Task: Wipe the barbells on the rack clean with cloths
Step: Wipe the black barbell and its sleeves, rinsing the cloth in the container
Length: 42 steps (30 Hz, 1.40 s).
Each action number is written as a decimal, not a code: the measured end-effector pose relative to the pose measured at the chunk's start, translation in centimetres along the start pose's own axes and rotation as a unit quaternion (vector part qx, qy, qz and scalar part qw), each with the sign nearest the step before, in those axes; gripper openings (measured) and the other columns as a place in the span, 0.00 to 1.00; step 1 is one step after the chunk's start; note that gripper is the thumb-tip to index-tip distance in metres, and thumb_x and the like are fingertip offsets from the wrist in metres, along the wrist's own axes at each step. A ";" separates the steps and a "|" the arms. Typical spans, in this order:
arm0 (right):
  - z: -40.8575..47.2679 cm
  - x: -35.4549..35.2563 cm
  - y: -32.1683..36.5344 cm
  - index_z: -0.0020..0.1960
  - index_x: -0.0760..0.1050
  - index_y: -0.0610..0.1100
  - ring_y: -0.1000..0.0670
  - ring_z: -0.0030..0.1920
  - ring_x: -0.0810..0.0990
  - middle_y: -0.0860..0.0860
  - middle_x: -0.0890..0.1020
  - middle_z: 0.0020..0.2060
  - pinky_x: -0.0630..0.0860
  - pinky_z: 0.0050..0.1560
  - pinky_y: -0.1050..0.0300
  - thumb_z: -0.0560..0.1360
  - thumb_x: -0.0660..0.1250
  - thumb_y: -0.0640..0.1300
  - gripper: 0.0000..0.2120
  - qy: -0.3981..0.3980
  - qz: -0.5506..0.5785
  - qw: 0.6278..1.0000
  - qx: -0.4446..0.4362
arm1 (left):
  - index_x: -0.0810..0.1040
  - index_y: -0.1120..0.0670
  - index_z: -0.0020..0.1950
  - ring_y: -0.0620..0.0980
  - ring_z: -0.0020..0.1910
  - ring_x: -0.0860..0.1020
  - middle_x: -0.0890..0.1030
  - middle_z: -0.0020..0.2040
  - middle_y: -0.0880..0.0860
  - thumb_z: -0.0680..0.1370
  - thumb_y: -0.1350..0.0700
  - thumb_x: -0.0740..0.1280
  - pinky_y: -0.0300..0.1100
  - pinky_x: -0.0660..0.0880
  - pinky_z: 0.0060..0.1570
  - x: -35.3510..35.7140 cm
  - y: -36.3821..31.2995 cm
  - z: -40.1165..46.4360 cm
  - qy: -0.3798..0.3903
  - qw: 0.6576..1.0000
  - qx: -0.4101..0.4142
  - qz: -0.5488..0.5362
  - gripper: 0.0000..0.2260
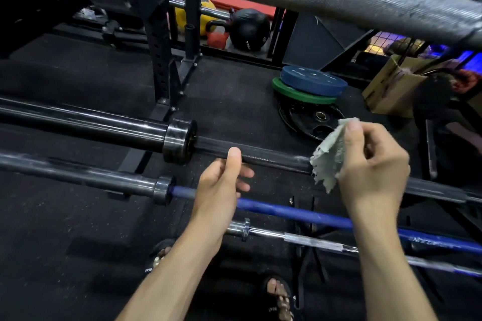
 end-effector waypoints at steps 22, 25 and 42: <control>-2.4 3.2 -0.5 0.38 0.72 0.52 0.51 0.41 0.75 0.56 0.78 0.34 0.70 0.61 0.44 0.81 0.52 0.48 0.17 0.104 -0.222 0.965 -0.089 | 0.82 0.48 0.63 0.44 0.61 0.75 0.81 0.58 0.42 0.83 0.51 0.63 0.46 0.53 0.79 2.2 -7.5 -2.4 -0.040 0.795 0.394 0.460 0.12; -5.0 7.2 2.1 0.50 0.79 0.55 0.52 0.57 0.79 0.58 0.83 0.50 0.63 0.73 0.44 0.82 0.48 0.53 0.20 0.178 -0.225 0.950 -0.121 | 0.81 0.47 0.63 0.43 0.62 0.74 0.81 0.58 0.41 0.82 0.49 0.63 0.43 0.51 0.78 2.1 -7.2 -1.9 -0.036 0.796 0.381 0.469 0.12; -6.0 5.3 2.0 0.68 0.79 0.52 0.51 0.73 0.71 0.59 0.80 0.66 0.51 0.80 0.45 0.85 0.52 0.51 0.20 0.159 -0.202 0.955 -0.147 | 0.79 0.45 0.64 0.39 0.64 0.71 0.79 0.59 0.39 0.82 0.48 0.62 0.39 0.48 0.77 1.9 -7.3 -1.8 -0.017 0.800 0.379 0.465 0.12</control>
Point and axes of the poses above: each hand's wrist, its own z-axis towards the middle knuckle, its own x-axis out of the palm, y = z × x, the point moved 9 cm from there along z, towards the middle knuckle
